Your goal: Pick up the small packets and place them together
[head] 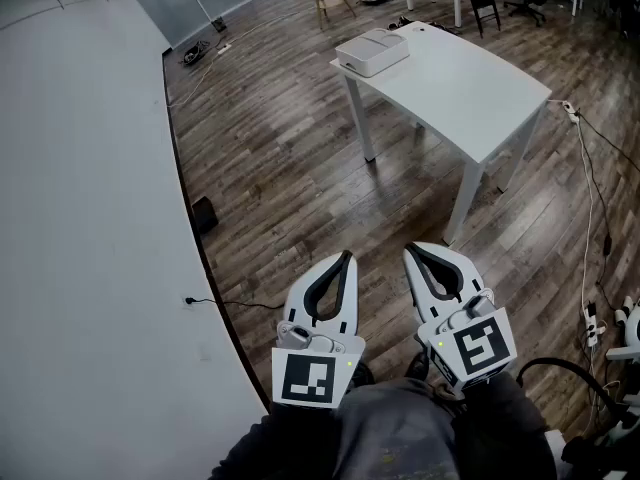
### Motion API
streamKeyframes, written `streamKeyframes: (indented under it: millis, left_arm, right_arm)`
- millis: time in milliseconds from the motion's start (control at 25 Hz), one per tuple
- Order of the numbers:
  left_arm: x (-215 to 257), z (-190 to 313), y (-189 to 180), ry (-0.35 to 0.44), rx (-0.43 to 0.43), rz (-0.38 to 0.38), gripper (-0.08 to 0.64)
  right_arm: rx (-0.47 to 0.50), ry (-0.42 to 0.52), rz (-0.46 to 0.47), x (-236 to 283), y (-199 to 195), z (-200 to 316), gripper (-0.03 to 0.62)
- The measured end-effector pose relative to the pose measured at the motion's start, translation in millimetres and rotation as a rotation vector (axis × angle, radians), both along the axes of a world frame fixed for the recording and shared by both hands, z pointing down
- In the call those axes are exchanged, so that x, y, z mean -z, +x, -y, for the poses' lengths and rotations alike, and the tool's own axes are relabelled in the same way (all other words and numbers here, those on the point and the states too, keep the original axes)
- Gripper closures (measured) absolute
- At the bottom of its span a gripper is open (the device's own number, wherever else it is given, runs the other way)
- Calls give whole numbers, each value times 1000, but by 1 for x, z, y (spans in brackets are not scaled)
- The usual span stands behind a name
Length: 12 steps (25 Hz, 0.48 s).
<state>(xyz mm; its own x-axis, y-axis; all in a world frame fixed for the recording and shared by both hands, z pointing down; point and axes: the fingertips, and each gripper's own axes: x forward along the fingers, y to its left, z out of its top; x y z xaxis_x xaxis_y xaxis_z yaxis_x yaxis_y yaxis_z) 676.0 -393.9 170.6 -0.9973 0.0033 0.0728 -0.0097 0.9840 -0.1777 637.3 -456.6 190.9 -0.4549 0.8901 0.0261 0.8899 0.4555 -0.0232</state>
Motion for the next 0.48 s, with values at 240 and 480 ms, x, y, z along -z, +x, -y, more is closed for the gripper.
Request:
streamKeyframes:
  millis: [240, 480]
  left_arm:
    - [-9, 13, -17, -1, 18, 4, 572]
    - [-20, 18, -29, -3, 35, -25, 572]
  right_arm:
    - [31, 8, -5, -11, -16, 9, 588]
    - [48, 19, -40, -20, -32, 11, 588]
